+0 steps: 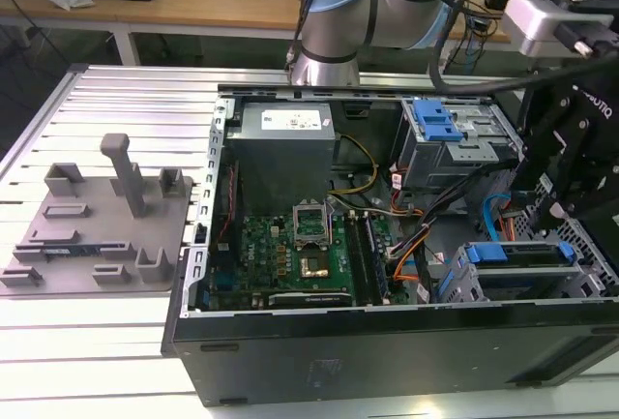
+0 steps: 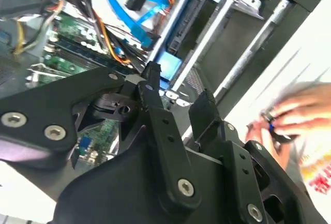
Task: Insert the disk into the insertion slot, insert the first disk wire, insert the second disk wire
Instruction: 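Insert the first disk wire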
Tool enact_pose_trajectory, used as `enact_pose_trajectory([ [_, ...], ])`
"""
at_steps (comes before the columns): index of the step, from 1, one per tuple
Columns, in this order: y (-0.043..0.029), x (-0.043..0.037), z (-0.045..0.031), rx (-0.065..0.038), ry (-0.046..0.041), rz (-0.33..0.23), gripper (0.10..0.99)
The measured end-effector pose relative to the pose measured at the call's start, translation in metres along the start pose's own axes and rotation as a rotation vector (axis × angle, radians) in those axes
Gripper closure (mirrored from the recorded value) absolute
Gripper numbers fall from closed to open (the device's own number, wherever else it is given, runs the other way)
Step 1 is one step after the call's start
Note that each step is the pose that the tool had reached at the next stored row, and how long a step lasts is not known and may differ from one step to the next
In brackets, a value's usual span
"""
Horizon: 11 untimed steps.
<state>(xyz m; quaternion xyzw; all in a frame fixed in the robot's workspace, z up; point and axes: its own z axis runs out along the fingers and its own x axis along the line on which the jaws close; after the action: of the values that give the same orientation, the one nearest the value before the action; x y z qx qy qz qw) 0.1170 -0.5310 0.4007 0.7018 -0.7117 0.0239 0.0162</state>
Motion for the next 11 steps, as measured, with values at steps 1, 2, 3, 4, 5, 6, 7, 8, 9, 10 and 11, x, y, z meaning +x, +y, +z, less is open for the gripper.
enact_pose_trajectory([
  [1,0.0001,-0.0046,-0.0002,0.001,0.0572,-0.001,0.584],
  [2,0.0001,-0.0068,-0.0004,0.001,0.1035,-0.001,0.584],
  [3,0.0001,-0.0088,-0.0005,0.002,0.1482,-0.002,0.584],
  [4,0.0002,-0.0126,-0.0007,0.003,0.1978,-0.002,0.584],
  [5,0.0002,-0.0144,-0.0008,0.003,0.2158,-0.002,0.584],
  [6,0.0002,-0.0165,-0.0009,0.003,0.2348,-0.002,0.600],
  [7,0.0003,-0.0200,-0.0011,0.004,0.2637,-0.003,0.667],
  [8,0.0003,-0.0240,-0.0013,0.004,0.2921,-0.003,0.667],
  [9,0.0004,-0.0290,-0.0013,0.005,0.3208,-0.003,0.737],
  [10,0.0005,-0.0325,-0.0014,0.005,0.3354,-0.003,0.737],
  [11,0.0006,-0.0399,-0.0011,0.005,0.3505,-0.004,0.737],
])
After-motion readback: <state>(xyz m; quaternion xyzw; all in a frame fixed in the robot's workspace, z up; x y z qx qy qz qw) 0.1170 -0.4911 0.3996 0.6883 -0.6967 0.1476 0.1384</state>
